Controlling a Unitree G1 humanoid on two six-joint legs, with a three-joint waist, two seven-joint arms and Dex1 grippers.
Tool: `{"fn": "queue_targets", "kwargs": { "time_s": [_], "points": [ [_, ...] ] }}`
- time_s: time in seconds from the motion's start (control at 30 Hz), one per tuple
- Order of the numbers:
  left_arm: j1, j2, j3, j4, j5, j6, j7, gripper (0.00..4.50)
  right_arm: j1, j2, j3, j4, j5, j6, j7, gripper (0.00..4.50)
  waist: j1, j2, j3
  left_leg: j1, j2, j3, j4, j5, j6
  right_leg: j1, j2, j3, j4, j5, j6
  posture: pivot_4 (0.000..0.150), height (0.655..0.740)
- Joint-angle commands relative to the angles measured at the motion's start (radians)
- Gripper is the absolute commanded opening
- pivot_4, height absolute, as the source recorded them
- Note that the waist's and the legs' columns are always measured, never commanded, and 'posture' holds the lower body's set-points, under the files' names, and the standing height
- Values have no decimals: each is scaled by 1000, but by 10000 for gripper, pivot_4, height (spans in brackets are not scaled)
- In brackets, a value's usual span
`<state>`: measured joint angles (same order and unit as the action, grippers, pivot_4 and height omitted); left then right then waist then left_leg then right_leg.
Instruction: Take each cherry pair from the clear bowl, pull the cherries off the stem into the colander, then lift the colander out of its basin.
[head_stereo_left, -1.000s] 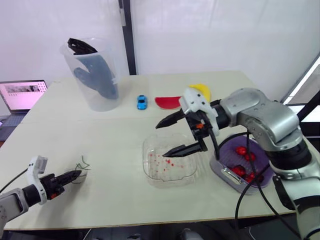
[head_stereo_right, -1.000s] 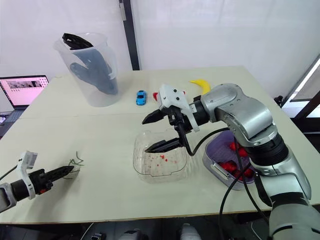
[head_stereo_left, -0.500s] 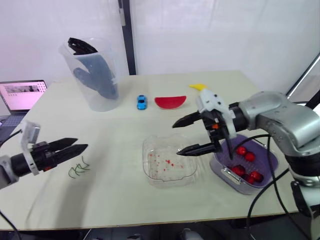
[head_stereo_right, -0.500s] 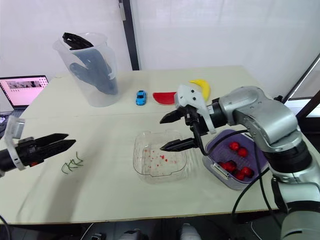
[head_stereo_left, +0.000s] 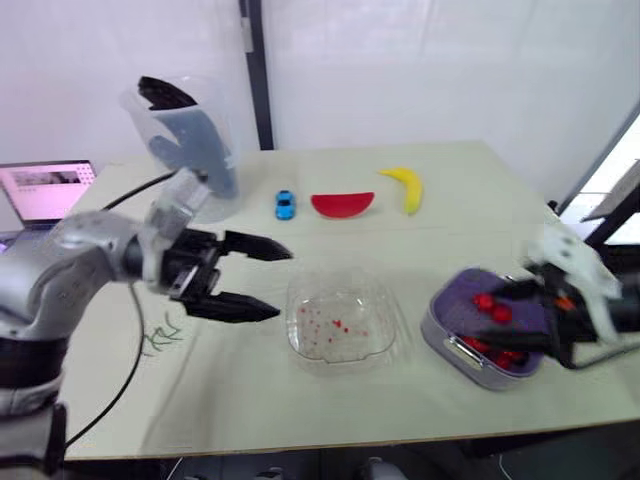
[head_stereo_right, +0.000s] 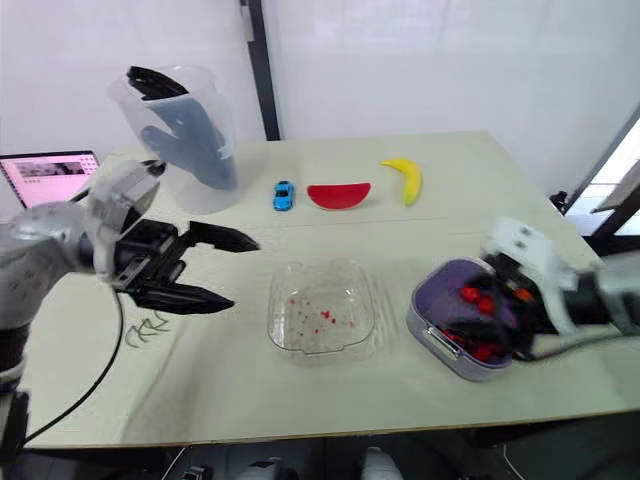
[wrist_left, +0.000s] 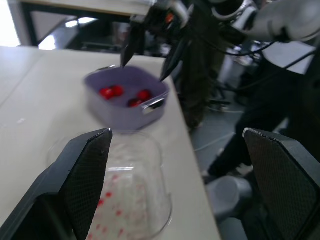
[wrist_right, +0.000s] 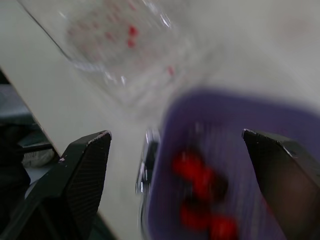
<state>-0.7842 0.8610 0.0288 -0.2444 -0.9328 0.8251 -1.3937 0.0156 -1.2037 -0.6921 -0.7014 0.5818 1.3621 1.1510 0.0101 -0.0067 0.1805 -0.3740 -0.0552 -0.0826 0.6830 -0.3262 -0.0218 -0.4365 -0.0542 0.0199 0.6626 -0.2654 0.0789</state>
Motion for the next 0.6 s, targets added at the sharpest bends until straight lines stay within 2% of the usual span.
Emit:
{"fn": "queue_targets", "kwargs": {
  "time_s": [0.03,0.17,0.27,0.4,0.6],
  "points": [
    [-89,-19,-27,43,0,-1,-57,44102,289,98,-320,-78,-104,-28,82,45000,5,0,0,0,1,-1,1,0,0,1,2,0,0,0,0,1500,7400],
    [-135,-34,-56,107,40,-20,-99,44102,490,200,-493,-81,-134,-125,122,45000,-2,0,0,5,0,0,1,0,0,6,4,0,0,0,1,1500,7400],
    [-138,-39,-63,137,72,-34,-113,44102,467,199,-511,-92,-89,-131,108,45000,-26,-3,2,15,2,2,0,0,1,14,5,2,0,0,1,1500,7400],
    [-83,-31,-50,124,99,-43,-95,44102,277,121,-388,-129,38,-44,28,45000,-35,-2,2,19,5,3,-1,0,1,17,6,3,-1,0,1,1500,7400],
    [68,-11,-16,93,182,-112,-16,44102,-71,62,-52,-125,159,85,-185,45000,-18,-4,3,16,5,1,-1,0,0,14,5,4,-2,0,1,1500,7400]
  ]
}}
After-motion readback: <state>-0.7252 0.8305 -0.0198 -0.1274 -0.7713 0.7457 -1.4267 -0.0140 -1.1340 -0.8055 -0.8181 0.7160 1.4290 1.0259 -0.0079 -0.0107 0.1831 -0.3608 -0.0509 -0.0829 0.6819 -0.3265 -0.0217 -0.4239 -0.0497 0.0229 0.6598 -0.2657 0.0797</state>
